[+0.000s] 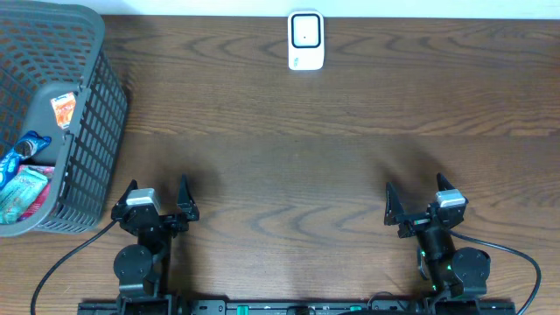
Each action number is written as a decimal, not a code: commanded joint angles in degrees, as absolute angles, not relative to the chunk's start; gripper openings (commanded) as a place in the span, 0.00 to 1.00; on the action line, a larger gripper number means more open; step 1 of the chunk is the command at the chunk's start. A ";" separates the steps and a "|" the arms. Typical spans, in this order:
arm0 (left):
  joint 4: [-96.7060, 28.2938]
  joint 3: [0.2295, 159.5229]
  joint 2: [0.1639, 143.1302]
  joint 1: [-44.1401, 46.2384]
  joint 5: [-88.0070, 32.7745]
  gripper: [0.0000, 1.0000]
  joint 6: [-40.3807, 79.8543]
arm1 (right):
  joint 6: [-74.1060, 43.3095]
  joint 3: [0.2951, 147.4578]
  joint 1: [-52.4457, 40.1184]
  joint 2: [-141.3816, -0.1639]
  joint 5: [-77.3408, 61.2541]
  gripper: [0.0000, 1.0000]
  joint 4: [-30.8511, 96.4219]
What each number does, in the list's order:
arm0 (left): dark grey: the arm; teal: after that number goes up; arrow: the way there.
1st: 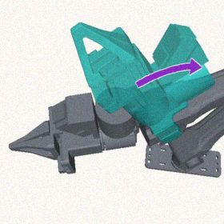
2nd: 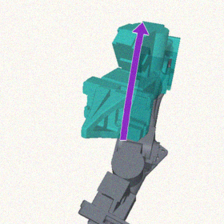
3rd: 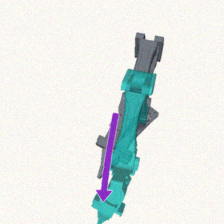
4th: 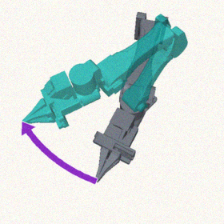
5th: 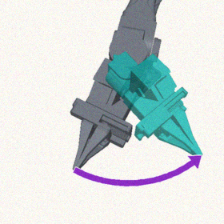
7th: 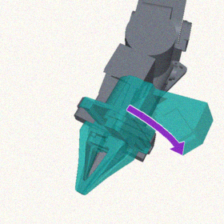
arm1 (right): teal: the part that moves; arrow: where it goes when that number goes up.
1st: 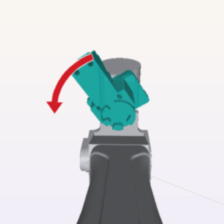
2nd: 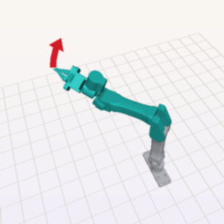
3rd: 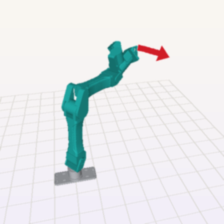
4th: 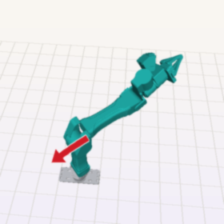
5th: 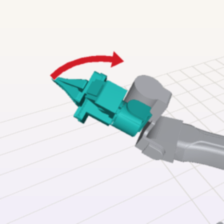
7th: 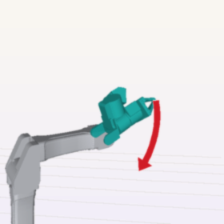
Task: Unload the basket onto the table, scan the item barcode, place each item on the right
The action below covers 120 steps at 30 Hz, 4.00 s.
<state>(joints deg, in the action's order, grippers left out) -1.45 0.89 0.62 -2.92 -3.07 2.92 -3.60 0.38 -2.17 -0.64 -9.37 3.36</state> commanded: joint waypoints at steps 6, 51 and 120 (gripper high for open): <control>-3.84 0.23 0.23 -3.20 -3.57 0.98 2.17 | -3.11 0.30 -2.46 -0.38 -9.30 0.99 3.62; -3.84 0.23 0.23 -3.20 -3.57 0.98 2.17 | -3.11 0.30 -2.46 -0.38 -9.30 0.99 3.60; -62.43 102.39 74.83 -4.27 -3.60 0.98 7.86 | -3.11 0.30 -2.46 -0.38 -9.30 0.99 3.60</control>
